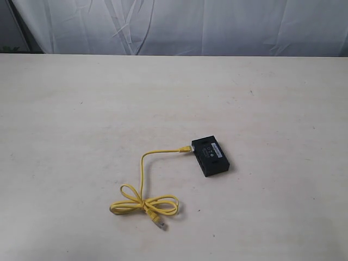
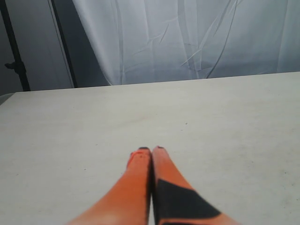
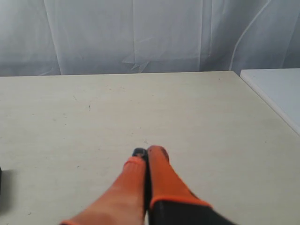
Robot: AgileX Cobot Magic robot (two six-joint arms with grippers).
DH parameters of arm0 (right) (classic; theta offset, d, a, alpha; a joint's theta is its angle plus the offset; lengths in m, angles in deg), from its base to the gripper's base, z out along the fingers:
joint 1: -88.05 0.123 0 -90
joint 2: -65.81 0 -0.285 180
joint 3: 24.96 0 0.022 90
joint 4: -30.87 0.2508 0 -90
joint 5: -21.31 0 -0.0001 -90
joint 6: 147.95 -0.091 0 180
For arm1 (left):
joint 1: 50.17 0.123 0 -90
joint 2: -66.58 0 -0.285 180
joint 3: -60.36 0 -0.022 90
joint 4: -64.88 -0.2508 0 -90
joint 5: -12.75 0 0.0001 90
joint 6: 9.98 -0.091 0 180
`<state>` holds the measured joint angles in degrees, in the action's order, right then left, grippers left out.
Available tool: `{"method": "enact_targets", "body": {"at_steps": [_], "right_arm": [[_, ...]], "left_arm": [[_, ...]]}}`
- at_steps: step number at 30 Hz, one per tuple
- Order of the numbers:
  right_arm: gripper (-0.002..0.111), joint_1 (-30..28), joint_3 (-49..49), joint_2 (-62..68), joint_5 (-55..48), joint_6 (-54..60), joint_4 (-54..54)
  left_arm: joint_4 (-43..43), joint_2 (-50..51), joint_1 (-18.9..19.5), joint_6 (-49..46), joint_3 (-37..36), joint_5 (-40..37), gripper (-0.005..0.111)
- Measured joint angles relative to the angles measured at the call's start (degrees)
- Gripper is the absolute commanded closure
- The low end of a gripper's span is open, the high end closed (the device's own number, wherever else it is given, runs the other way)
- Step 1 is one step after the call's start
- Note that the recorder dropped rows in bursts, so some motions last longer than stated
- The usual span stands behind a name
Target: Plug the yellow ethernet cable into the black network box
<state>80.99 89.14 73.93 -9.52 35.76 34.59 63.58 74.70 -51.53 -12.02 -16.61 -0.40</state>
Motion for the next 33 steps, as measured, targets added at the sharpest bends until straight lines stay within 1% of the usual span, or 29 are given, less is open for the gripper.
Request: {"method": "enact_targets", "body": {"at_steps": [24,27,33], "right_arm": [[0.109,0.0,-0.4,0.0,0.7,-1.3,-0.4],[0.109,1.2,-0.4,0.0,0.7,-1.3,-0.7],[0.109,5.6,-0.6,0.0,1.1,-1.3,-1.3]], "left_arm": [[0.0,0.0,0.0,0.0,0.0,0.0,0.107],[0.0,0.0,0.0,0.0,0.0,0.0,0.107],[0.0,0.0,0.0,0.0,0.0,0.0,0.107]]}}
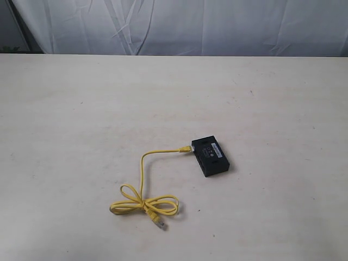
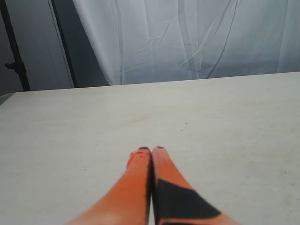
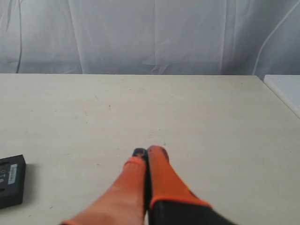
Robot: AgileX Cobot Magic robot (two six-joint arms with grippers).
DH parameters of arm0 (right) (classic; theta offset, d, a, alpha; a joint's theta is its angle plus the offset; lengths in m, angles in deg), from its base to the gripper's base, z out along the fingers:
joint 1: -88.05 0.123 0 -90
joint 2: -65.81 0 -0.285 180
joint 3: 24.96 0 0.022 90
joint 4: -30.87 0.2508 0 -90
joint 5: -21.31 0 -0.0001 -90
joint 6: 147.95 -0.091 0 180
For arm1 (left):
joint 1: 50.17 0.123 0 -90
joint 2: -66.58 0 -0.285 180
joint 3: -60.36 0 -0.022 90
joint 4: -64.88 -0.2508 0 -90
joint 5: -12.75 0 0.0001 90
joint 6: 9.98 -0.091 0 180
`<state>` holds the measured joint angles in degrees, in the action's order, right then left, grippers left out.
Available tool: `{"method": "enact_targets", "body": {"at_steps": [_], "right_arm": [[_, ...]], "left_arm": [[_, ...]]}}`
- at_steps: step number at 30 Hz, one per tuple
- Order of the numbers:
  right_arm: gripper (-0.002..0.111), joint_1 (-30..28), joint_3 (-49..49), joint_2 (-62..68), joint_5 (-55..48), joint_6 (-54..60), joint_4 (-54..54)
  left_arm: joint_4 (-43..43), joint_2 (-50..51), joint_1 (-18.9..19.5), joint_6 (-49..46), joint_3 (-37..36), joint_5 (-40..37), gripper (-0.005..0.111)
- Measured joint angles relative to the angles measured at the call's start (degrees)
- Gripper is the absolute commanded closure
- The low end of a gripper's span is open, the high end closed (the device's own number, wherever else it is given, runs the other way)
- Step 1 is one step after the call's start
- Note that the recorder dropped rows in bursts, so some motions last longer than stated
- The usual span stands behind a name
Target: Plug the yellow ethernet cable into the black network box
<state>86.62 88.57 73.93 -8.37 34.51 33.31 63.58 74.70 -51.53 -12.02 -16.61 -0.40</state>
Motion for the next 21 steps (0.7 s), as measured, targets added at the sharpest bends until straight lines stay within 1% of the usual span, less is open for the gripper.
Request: {"method": "enact_targets", "body": {"at_steps": [7,13,21], "right_arm": [[0.109,2.2,-1.8,0.0,3.1,0.0,-0.4],[0.109,2.3,-9.8,0.0,6.2,0.0,-0.4],[0.109,2.3,-10.5,0.0,8.0,0.0,-0.4]], "left_arm": [[0.0,0.0,0.0,0.0,0.0,0.0,0.107],[0.0,0.0,0.0,0.0,0.0,0.0,0.107],[0.0,0.0,0.0,0.0,0.0,0.0,0.107]]}}
